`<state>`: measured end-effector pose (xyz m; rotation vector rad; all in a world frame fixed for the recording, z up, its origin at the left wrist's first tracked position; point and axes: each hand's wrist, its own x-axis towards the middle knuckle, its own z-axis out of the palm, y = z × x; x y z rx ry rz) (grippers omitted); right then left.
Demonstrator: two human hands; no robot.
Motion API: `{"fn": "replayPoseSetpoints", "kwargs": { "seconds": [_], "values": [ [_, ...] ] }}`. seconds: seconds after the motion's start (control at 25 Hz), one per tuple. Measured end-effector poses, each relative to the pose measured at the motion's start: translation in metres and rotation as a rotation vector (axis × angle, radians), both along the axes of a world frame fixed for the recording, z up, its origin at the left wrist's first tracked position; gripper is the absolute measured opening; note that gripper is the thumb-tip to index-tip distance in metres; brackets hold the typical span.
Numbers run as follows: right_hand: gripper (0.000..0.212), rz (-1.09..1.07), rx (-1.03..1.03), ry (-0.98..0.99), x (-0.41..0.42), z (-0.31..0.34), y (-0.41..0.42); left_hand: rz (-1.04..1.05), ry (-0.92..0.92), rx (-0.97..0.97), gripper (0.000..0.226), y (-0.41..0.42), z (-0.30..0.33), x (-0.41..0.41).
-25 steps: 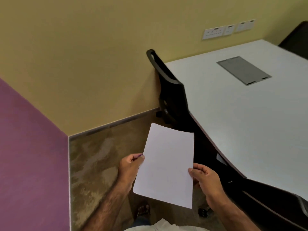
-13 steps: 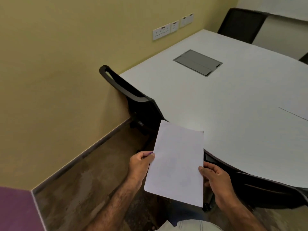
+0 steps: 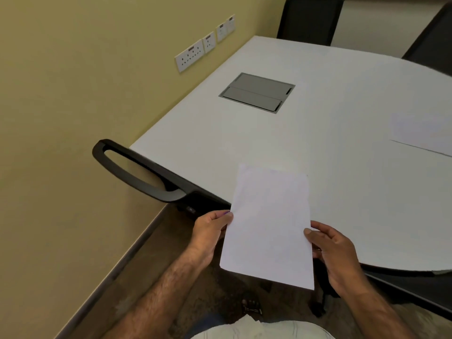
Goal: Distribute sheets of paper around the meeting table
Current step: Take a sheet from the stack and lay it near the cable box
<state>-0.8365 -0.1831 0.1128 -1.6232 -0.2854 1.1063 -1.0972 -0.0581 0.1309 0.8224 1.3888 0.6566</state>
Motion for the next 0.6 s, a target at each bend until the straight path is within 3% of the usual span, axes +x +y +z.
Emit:
{"fn": "replayPoseSetpoints", "kwargs": {
  "seconds": [0.32, 0.6],
  "values": [
    [0.027, -0.110, 0.091, -0.010, 0.012, 0.034, 0.063, -0.078, -0.159, 0.007, 0.016, 0.093, 0.044, 0.024],
    [0.028, -0.191, 0.100, -0.046, 0.004, 0.046, 0.121, -0.213, -0.149, 0.082, 0.020, 0.178, 0.060, 0.031]
  ]
}}
